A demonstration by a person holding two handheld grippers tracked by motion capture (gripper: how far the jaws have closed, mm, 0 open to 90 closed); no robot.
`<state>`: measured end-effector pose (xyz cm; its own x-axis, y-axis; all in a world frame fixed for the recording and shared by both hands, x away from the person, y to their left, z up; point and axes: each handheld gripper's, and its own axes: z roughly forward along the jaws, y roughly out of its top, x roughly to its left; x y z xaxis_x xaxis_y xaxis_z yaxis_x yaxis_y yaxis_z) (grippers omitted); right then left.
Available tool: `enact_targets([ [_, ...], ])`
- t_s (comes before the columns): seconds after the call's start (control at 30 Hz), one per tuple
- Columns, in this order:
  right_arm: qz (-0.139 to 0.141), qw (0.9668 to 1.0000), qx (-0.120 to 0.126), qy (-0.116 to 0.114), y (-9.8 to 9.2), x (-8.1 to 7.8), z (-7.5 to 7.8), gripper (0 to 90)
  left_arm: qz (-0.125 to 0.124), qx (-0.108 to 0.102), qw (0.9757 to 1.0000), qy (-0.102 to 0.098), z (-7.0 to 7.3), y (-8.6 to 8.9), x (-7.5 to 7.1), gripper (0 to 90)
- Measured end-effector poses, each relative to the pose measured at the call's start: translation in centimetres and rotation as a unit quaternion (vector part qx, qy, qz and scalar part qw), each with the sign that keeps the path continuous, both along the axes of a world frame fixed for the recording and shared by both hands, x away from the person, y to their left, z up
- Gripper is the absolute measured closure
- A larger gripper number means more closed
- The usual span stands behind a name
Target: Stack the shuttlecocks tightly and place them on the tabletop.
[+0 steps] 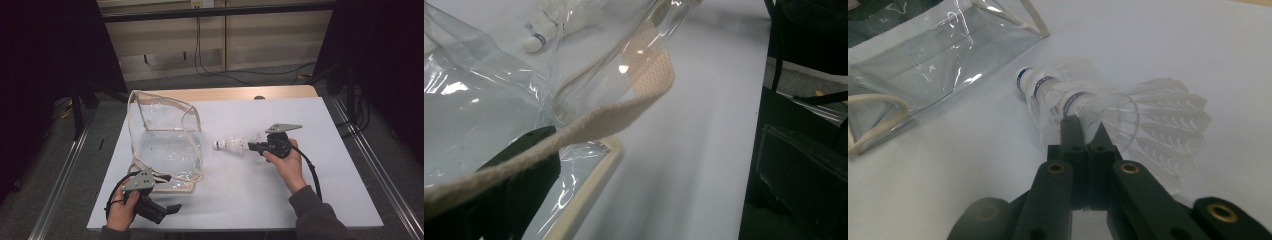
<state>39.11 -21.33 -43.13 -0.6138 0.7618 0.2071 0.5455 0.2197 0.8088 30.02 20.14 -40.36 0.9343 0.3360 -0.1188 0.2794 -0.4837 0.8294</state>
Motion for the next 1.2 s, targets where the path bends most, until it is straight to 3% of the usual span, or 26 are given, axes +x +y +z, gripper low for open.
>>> enact_targets([
  [1.2, 0.007, 0.9999, 0.004, 0.007, 0.8, 0.14, -0.57, 89.6, 0.0, 0.002, 1.0, 0.0, 0.01, -0.01, 0.02, 3.8],
])
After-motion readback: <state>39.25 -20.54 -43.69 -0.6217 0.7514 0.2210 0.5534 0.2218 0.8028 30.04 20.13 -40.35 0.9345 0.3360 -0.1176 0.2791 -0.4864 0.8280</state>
